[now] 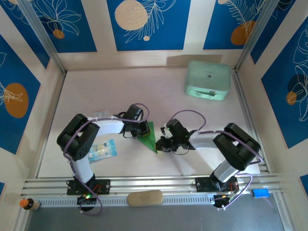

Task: Fold a paper plane with a square sheet of paper (pick it up from the middle)
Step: Fourth fold the wing at the center of the table.

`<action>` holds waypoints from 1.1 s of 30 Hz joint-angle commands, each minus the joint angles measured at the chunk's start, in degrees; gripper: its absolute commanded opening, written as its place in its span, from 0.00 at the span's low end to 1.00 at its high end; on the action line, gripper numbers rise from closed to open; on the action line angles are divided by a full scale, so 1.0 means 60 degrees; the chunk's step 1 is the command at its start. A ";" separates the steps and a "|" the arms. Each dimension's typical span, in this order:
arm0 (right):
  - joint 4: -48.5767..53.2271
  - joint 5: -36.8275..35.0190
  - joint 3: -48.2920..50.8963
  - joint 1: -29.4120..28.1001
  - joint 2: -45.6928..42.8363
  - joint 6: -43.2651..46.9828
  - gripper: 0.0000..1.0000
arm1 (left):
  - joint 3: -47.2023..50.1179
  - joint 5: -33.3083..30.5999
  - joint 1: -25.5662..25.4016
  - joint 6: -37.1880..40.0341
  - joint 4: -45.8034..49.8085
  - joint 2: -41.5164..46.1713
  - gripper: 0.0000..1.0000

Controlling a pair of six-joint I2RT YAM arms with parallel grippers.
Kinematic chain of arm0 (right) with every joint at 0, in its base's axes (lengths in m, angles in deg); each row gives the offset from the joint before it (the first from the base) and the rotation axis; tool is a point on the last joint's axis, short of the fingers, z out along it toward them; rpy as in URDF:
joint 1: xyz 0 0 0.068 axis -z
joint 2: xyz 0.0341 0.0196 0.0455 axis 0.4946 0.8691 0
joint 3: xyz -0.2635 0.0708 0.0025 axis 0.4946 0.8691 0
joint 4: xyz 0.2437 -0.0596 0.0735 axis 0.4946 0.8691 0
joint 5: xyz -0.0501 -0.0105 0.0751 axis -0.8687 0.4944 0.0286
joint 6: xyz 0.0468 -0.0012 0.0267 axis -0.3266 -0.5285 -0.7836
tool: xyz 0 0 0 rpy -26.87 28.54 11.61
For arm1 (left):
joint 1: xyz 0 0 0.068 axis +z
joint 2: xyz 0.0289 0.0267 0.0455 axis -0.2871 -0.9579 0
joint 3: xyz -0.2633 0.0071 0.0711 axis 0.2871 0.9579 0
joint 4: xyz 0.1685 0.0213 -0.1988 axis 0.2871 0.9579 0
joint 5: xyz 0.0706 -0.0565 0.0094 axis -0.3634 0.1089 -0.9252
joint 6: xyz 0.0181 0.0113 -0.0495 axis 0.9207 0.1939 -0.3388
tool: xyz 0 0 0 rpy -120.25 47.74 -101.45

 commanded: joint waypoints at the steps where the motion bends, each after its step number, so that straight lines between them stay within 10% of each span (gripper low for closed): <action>1: 0.0613 0.0528 0.0226 -0.0087 -0.0026 0.0104 0.07 | 0.0310 -0.0351 0.0065 0.0147 0.0561 -0.0327 0.00; 33: 0.1603 0.0862 0.0917 -0.0477 -0.0349 0.0124 0.11 | 0.0808 -0.0505 0.0094 -0.0208 0.0164 -0.0210 0.00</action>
